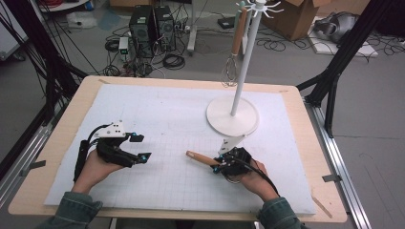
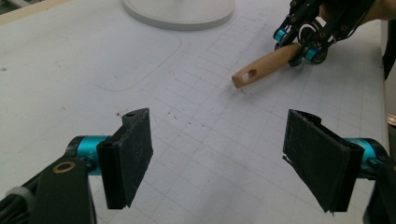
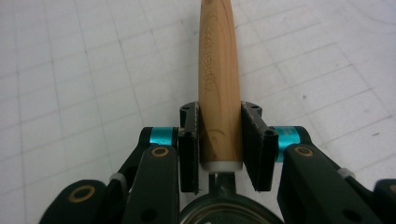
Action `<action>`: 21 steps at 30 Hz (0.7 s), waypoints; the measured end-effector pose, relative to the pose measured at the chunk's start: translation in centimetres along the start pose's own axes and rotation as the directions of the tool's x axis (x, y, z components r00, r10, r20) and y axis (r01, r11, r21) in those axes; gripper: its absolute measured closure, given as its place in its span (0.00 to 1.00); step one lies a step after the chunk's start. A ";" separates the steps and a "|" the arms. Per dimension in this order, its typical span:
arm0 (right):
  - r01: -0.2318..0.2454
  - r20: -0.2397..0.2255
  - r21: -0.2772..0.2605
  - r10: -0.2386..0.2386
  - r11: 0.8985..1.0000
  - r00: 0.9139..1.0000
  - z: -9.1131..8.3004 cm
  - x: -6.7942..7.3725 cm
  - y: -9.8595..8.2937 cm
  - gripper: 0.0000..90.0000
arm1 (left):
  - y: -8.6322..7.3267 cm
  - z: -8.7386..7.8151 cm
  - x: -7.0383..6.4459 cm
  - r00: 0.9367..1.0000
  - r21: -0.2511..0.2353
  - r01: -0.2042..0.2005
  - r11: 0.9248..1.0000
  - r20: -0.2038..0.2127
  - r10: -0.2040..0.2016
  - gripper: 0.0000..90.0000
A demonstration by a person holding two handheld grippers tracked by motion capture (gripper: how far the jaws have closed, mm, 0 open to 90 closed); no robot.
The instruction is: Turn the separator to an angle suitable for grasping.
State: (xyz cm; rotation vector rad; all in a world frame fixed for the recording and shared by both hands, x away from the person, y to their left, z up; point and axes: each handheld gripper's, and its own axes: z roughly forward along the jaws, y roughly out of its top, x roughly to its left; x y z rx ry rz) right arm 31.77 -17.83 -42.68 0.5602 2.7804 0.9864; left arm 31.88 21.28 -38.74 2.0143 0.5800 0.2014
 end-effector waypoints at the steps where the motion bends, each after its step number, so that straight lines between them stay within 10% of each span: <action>1: 0.009 0.004 0.009 -0.009 1.000 1.000 0.2 0.1 0.0 0.78 | 0.0 0.0 0.0 1.000 0.001 -0.001 1.000 0.001 0.001 0.27; 10: 0.086 0.021 0.105 -0.089 0.991 0.996 0.7 0.5 0.9 0.77 | 0.0 0.1 0.1 1.000 0.004 -0.001 1.000 0.005 0.001 0.26; 21: 0.038 0.015 0.040 -0.039 0.998 0.999 0.1 0.4 0.3 0.78 | 0.1 0.4 -0.2 1.000 0.006 -0.002 1.000 0.011 0.002 0.27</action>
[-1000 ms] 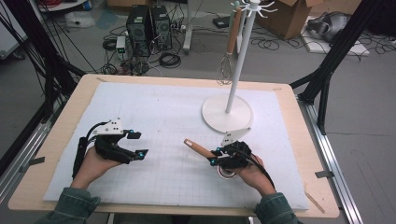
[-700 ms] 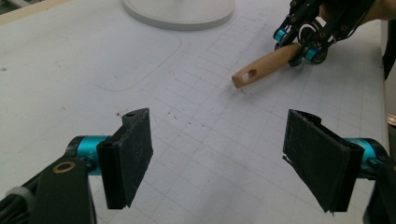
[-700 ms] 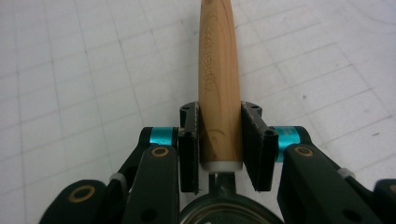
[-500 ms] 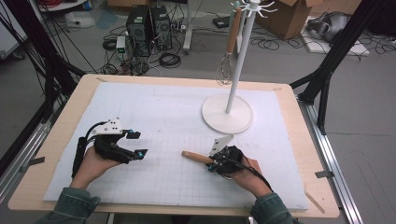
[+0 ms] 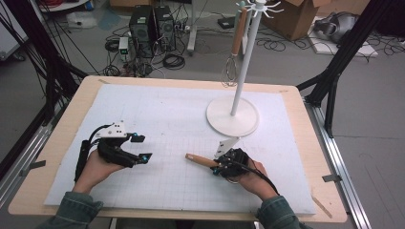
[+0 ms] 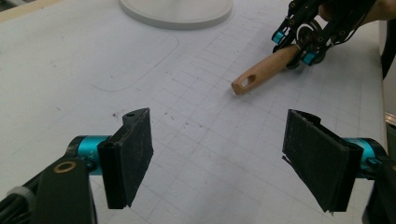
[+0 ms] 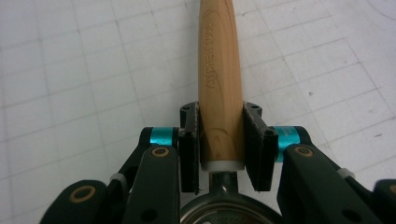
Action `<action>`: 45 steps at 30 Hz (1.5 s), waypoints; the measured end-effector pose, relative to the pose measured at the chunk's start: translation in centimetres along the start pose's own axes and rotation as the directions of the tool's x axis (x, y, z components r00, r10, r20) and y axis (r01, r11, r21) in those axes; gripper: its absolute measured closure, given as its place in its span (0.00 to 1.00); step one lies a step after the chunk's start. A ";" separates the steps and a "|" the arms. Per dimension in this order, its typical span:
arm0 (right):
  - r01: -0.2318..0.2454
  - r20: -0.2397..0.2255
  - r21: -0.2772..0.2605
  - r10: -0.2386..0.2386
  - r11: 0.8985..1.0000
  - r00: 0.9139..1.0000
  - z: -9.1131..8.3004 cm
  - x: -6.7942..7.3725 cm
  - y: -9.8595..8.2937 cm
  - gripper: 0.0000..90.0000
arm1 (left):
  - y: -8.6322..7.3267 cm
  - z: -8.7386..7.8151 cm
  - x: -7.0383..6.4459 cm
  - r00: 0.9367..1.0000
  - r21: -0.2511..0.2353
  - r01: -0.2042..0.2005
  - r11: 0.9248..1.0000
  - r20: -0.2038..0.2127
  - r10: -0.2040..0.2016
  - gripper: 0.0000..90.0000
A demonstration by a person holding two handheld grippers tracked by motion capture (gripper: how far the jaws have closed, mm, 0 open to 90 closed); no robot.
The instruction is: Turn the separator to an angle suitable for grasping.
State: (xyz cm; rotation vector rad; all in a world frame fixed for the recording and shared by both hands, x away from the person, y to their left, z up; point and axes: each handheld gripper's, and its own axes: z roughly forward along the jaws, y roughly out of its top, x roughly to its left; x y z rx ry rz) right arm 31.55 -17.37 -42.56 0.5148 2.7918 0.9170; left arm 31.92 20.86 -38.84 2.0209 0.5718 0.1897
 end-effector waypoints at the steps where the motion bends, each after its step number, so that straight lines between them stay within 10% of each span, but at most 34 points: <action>1: -0.002 -0.004 -0.017 0.002 1.000 1.000 -0.2 -0.1 -0.1 0.78 | 0.0 0.1 0.0 1.000 0.001 -0.002 1.000 -0.002 0.002 0.28; 12: -0.068 -0.065 -0.174 0.058 0.982 0.996 -1.9 -0.4 -0.4 0.79 | 0.5 1.0 -0.7 0.999 -0.003 -0.013 1.000 0.029 0.013 0.31; 21: -0.120 -0.102 -0.319 0.092 0.940 0.991 -3.5 -0.3 -0.1 0.79 | 1.5 1.7 -1.5 0.998 -0.014 -0.021 1.000 0.066 0.022 0.33; 45: -0.104 -0.105 -0.461 0.062 0.881 0.993 -2.5 2.0 3.2 0.79 | 4.6 4.2 -3.3 0.978 -0.082 0.000 0.997 0.207 0.017 0.51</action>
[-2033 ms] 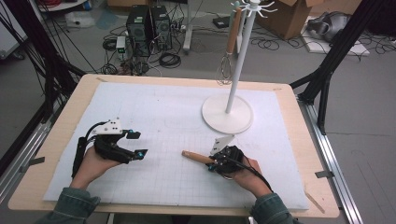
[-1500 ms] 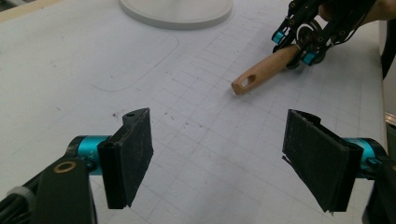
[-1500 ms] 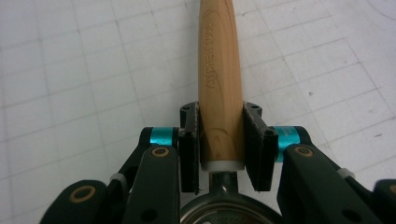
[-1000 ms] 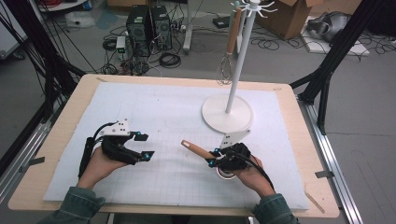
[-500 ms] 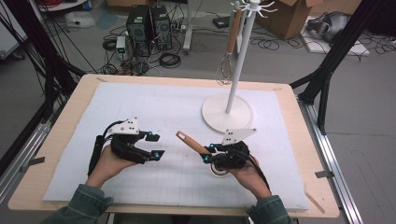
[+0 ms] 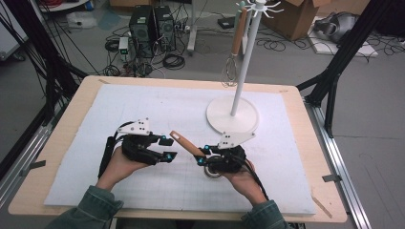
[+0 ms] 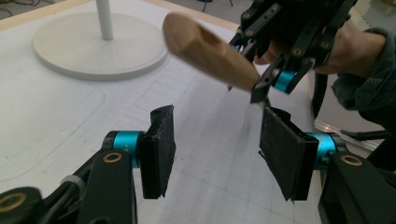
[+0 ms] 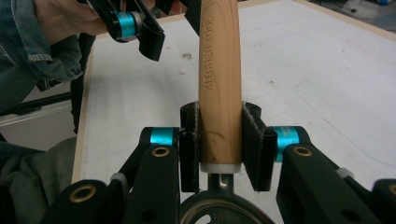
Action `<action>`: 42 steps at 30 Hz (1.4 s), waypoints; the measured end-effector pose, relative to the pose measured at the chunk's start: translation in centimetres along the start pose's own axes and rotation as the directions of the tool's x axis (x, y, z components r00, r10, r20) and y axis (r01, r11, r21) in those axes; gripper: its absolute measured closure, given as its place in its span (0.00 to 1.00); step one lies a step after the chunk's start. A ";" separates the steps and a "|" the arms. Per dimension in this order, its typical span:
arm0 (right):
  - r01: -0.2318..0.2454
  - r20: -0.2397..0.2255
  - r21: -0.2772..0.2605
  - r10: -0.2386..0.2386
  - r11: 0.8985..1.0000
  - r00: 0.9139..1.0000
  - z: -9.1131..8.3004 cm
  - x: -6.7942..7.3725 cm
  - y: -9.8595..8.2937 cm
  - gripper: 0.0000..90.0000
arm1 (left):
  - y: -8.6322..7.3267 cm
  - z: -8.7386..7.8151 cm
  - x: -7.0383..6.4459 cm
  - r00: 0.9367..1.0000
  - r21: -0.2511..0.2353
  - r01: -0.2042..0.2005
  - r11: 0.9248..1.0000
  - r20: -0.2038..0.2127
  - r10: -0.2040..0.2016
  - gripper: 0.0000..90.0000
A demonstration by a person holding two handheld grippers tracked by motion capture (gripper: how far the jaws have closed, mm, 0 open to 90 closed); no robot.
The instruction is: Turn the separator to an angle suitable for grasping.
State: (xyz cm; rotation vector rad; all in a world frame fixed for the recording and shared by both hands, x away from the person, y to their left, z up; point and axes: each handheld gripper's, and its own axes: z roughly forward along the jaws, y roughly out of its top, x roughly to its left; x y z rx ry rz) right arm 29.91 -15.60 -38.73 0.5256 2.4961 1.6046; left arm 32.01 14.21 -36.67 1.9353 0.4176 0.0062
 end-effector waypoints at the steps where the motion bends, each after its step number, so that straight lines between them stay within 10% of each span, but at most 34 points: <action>1: -0.005 -0.001 -0.004 0.005 1.000 1.000 0.1 0.1 0.1 0.79 | 0.2 0.1 0.0 1.000 -0.003 -0.001 1.000 0.001 0.001 0.51; 25: 0.069 0.013 -0.040 -0.069 0.997 0.998 1.8 1.6 0.8 0.79 | 1.3 0.8 0.1 0.995 -0.067 0.052 0.996 0.093 -0.046 0.72; 42: 0.079 -0.070 0.005 -0.078 0.997 0.994 1.5 1.7 2.5 0.74 | 3.1 0.3 -1.2 0.992 -0.047 -0.041 0.998 0.120 0.047 0.81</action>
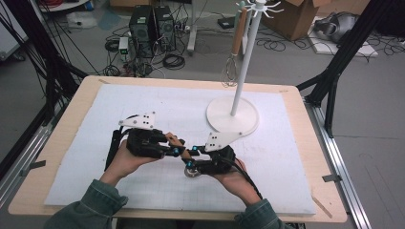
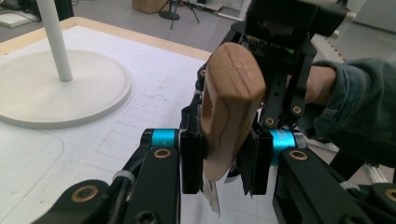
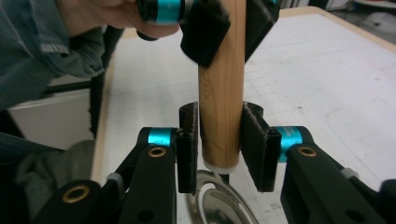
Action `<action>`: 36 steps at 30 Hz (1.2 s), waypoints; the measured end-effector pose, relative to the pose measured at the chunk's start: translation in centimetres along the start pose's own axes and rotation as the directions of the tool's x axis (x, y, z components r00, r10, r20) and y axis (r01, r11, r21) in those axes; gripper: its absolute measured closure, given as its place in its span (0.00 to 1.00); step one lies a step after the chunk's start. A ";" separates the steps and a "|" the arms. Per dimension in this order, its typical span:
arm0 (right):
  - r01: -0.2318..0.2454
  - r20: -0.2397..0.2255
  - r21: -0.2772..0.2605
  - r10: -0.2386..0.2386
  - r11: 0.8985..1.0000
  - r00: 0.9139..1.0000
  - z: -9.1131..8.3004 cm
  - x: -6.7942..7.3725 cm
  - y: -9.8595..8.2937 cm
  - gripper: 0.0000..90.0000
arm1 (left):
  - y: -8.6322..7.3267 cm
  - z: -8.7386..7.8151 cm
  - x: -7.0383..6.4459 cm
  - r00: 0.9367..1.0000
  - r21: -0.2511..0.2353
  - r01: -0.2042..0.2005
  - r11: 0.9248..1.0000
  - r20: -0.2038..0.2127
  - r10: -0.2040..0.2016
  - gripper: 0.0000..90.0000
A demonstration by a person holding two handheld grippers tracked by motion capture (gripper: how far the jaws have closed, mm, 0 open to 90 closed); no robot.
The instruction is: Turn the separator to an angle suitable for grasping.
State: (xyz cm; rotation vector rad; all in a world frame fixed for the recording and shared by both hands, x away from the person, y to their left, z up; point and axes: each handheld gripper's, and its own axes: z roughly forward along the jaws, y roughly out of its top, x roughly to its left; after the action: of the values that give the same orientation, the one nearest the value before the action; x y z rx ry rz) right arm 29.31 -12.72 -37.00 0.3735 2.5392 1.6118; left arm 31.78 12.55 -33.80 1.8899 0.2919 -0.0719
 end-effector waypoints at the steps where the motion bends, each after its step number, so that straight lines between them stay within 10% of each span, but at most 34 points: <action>1: -0.006 -0.021 -0.004 0.006 1.000 1.000 0.1 -0.1 0.1 0.72 | 0.0 0.0 0.0 1.000 0.000 0.001 1.000 0.003 -0.001 0.81; 12: -0.018 -0.131 0.006 0.018 1.000 0.991 0.4 -0.8 1.4 0.77 | 0.9 -0.1 -0.4 0.998 0.033 -0.052 0.998 0.041 0.051 0.81; 36: -0.097 -0.017 -0.027 0.097 0.995 0.995 -0.5 -1.3 -0.3 0.79 | -0.4 -2.7 0.2 0.995 0.004 -0.015 1.000 -0.099 0.015 0.52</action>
State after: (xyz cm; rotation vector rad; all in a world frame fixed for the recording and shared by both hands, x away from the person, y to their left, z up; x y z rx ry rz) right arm 30.44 -13.66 -37.13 0.4907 2.5438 1.6879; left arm 31.62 15.21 -33.27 1.9013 0.3456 0.0320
